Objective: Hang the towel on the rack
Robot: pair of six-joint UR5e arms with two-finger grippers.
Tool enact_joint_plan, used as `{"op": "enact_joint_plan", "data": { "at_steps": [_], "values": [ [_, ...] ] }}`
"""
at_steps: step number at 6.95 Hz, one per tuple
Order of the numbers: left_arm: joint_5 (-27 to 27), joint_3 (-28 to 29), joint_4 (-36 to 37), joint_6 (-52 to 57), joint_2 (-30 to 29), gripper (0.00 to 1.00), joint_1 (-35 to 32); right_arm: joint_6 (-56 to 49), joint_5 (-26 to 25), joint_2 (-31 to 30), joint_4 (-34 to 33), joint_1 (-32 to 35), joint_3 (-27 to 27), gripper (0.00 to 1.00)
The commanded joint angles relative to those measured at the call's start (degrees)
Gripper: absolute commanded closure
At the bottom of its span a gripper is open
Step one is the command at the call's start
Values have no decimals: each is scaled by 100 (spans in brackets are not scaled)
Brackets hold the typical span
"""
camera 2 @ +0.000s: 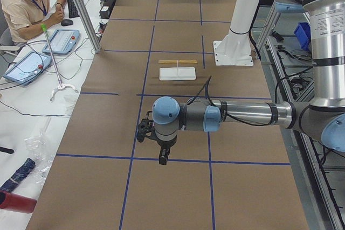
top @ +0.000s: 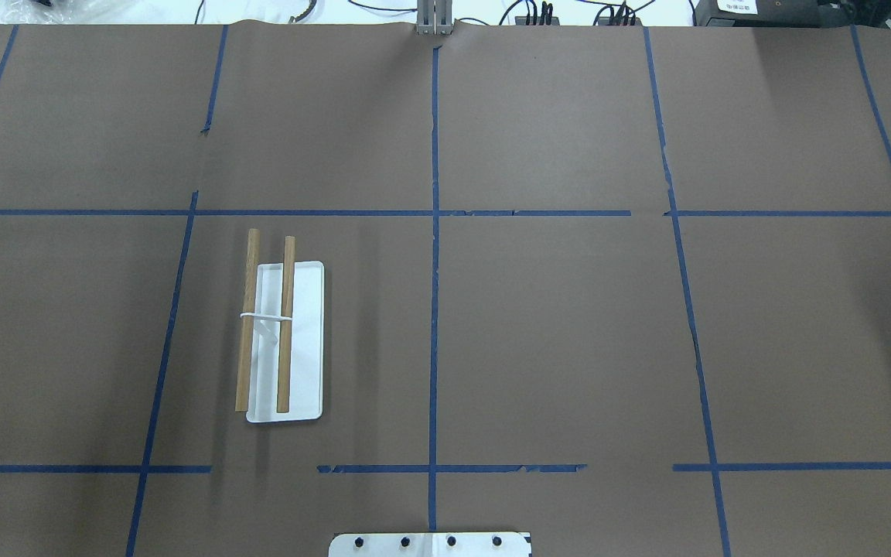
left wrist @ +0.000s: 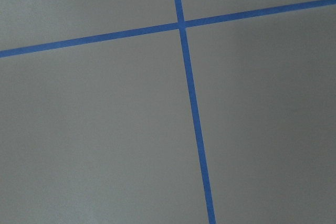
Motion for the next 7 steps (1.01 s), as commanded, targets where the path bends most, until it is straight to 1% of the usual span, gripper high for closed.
{"op": "enact_joint_plan", "data": {
  "at_steps": [1, 3, 4, 5, 6, 7],
  "values": [
    [0, -72, 0, 17, 0, 0, 7, 9, 17, 1, 9, 0, -5, 0],
    [9, -72, -9, 18, 9, 0, 7, 26, 9, 27, 26, -9, 12, 0],
    [9, -90, -26, 35, -69, 0, 7, 79, -35, 88, 427, -9, 4, 0],
    [9, -107, -35, 44, -140, 0, 16, 70, -61, 97, 587, -9, 21, 0],
    [9, -125, -87, 44, -228, 0, 7, 79, -157, 228, 867, -26, 12, 0],
    [17, -125, -97, 44, -307, 0, 16, 88, -141, 455, 914, -70, 30, 0]
  ]
}}
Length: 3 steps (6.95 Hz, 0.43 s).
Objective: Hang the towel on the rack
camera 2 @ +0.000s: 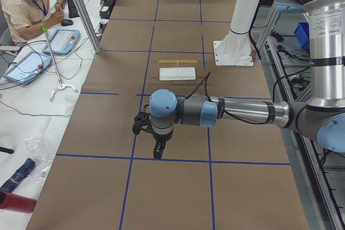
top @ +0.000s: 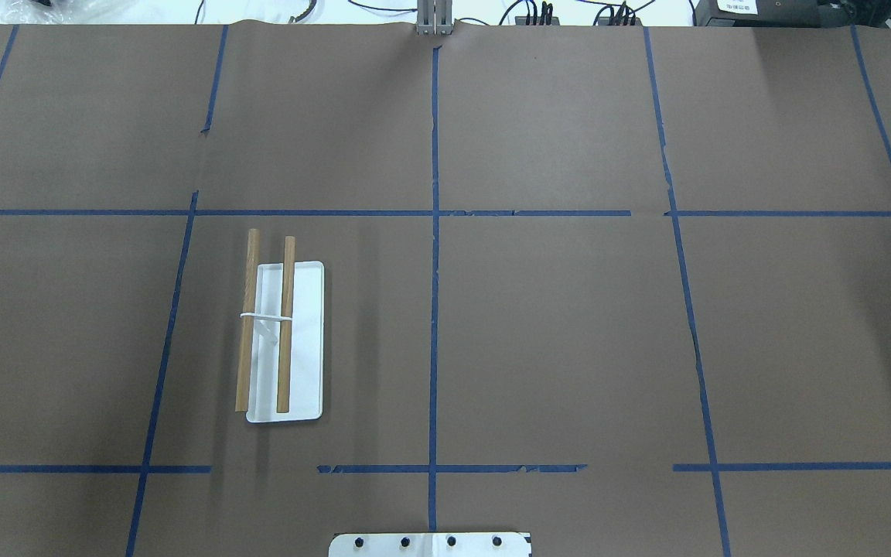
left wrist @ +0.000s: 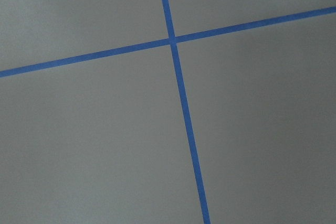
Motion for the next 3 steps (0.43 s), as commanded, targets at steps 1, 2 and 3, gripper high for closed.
{"op": "enact_joint_plan", "data": {
  "at_steps": [1, 2, 3],
  "values": [
    [-2, -26, -156, 10, -160, 0, -4, 11, -6, 209, 588, -40, 29, 0],
    [-2, -9, -454, -7, -161, 0, -4, 72, -93, 235, 1071, -414, -66, 0],
    [-2, -35, -535, -59, -283, 0, -4, 299, -111, 131, 1650, -418, -128, 0]
  ]
}}
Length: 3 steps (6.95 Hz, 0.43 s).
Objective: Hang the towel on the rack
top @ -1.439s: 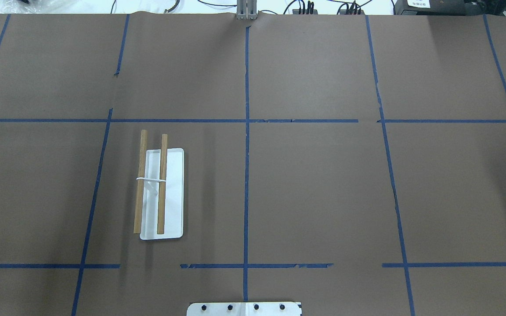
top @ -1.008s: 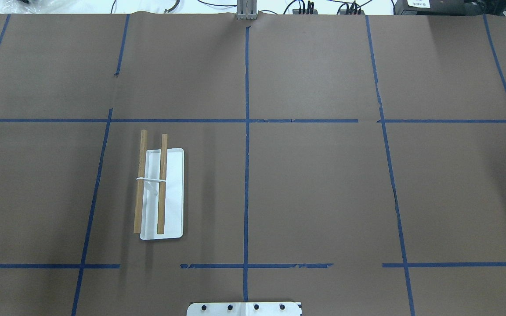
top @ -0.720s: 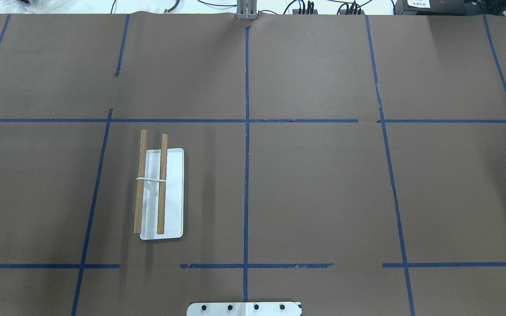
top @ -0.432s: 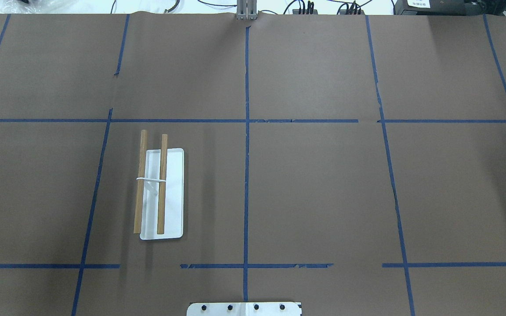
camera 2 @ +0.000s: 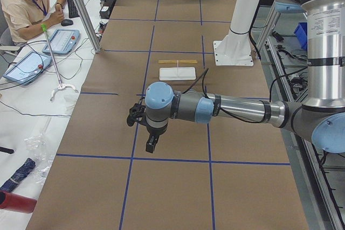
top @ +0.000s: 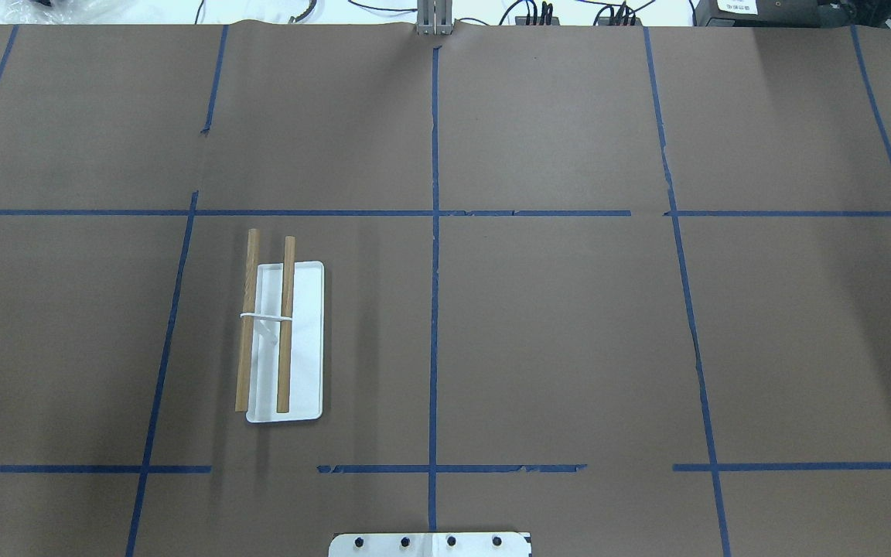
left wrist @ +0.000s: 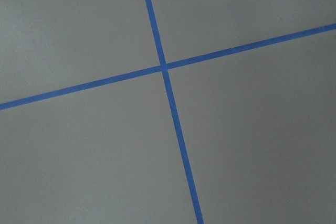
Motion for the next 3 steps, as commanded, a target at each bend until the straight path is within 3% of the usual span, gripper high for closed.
{"op": "enact_joint_plan", "data": {
  "at_steps": [1, 2, 3],
  "values": [
    [-1, 1, -205, -20, -158, 0, -10, 113, -58, -143, 1439, -123, -468, 6],
    [-18, -8, -327, -37, -185, 0, -10, 42, 11, -292, 1873, -114, -829, 1],
    [-36, -25, -981, -37, -281, 0, -10, -446, -23, -415, 1904, -114, -1033, 0]
  ]
}}
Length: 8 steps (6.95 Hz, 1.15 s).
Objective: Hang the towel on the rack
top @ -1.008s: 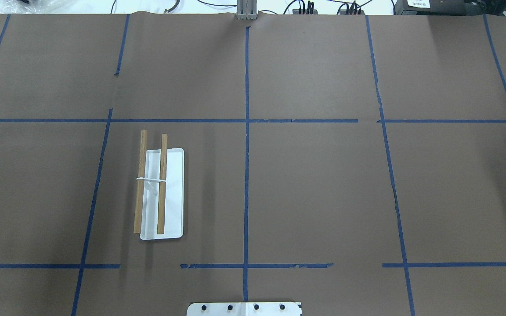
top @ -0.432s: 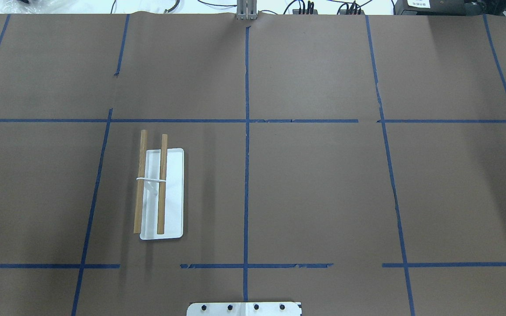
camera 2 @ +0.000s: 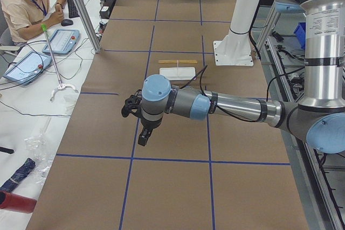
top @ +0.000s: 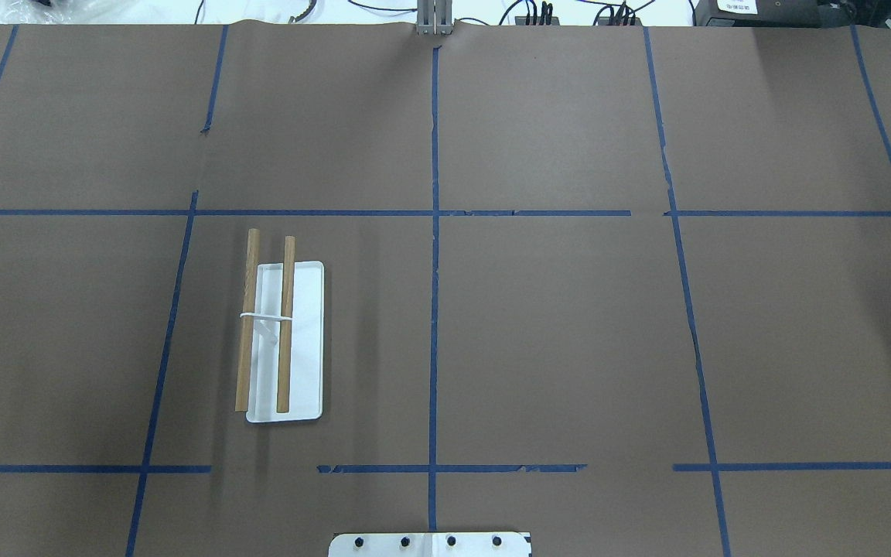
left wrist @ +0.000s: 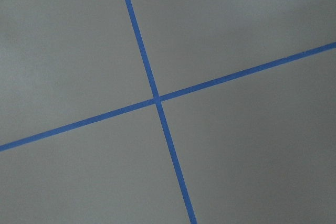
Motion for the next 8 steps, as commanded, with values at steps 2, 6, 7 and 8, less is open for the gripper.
{"op": "enact_joint_plan", "data": {
  "at_steps": [2, 6, 7, 8],
  "values": [
    [-54, 117, -2260, 13, 294, 0, -19, -1449, -33, -504, 331, -3, -704, 0],
    [-63, 345, -2998, 4, 333, 0, -2, -2606, -410, -743, 955, -12, -1477, 16],
    [-63, 346, -3007, -5, 349, 0, -10, -2672, -472, -700, 955, -12, -1653, 22],
    [-63, 355, -3041, 4, 384, 0, -10, -2690, -577, -691, 955, -29, -1707, 22]
  ]
}}
